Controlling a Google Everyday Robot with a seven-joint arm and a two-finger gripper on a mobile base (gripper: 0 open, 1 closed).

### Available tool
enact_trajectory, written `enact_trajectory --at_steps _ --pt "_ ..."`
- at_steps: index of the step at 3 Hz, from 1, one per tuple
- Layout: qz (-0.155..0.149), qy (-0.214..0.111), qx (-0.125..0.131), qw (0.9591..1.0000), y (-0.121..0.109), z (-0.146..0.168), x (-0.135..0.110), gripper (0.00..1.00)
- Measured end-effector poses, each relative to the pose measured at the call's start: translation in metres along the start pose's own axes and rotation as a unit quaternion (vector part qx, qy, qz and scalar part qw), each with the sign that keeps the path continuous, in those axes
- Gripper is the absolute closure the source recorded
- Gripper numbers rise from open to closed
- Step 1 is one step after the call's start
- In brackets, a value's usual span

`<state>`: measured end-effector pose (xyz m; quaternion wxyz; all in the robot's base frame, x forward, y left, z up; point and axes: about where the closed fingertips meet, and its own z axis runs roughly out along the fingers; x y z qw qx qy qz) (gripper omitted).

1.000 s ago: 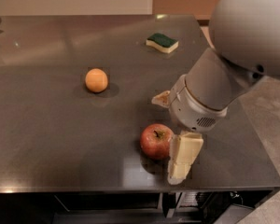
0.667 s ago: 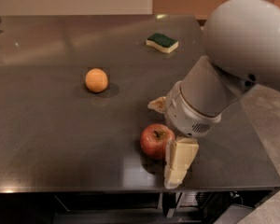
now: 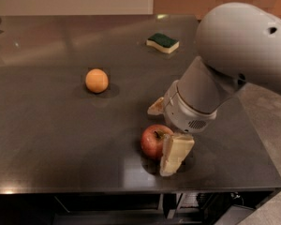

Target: Pick apple

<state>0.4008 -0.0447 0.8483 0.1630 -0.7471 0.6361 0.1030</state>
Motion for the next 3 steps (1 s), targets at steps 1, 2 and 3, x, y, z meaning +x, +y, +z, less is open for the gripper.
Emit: enact_trajectory --at_steps 1,2,3 --pt "-0.004 0.006 0.001 1.0 -0.005 0.0 0.005 0.41" --pt "-0.003 0.001 0.002 1.0 -0.008 -0.009 0.006 0.64" --pt "0.001 -0.008 0.001 1.0 -0.016 -0.034 0.001 0.87"
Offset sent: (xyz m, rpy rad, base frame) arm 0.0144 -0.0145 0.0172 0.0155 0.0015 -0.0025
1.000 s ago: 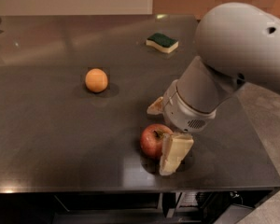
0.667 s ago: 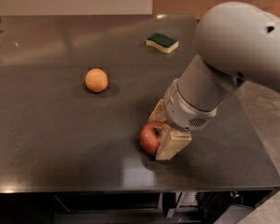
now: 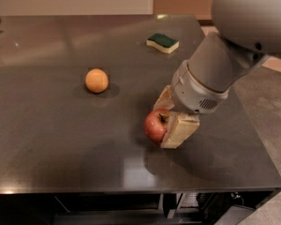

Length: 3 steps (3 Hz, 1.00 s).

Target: Pick apple

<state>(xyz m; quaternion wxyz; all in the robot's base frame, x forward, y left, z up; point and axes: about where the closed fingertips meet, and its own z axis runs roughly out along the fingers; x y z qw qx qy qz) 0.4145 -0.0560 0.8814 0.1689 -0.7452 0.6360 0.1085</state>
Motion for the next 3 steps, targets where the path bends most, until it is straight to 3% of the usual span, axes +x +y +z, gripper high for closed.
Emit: enact_trajectory --at_steps 1,2,3 --pt "0.003 -0.01 -0.01 0.9999 -0.011 -0.034 -0.007 1.0" --pt "-0.015 -0.028 -0.027 0.9991 -0.031 -0.091 -0.022 1.0" --pt "-0.018 -0.032 -0.013 0.9992 -0.037 -0.096 -0.027 1.0"
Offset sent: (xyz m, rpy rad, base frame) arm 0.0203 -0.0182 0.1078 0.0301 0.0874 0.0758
